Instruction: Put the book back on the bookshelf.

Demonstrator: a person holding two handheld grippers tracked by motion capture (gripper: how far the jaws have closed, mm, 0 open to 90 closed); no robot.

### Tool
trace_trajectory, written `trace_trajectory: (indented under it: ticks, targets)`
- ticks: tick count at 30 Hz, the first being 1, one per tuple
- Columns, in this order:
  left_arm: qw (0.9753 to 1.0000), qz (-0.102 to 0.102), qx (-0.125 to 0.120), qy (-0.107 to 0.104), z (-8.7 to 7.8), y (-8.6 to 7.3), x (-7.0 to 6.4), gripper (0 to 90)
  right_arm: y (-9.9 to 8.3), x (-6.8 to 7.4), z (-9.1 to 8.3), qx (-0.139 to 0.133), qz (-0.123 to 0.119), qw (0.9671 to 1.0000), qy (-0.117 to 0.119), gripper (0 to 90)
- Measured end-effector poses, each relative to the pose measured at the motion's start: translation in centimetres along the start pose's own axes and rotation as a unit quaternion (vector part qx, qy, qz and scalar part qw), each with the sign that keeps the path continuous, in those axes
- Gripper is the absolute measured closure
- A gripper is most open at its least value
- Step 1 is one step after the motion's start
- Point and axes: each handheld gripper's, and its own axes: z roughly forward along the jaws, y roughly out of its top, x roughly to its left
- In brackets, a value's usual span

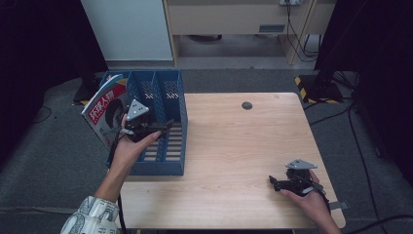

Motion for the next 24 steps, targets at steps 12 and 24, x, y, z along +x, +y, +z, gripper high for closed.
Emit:
trace_trajectory:
  ticks: [12, 24]
  targets:
    - [0.9996, -0.008, 0.013, -0.025, 2.1, -0.7, -2.0, 3.1, 0.0, 0.1, 0.0, 0.002, 0.0, 1.0, 0.002, 6.1]
    - [0.9986, 0.01, 0.019, -0.048, 3.7, -0.4, -4.5, 3.1, 0.0, 0.1, 0.0, 0.002, 0.001, 1.0, 0.002, 6.1]
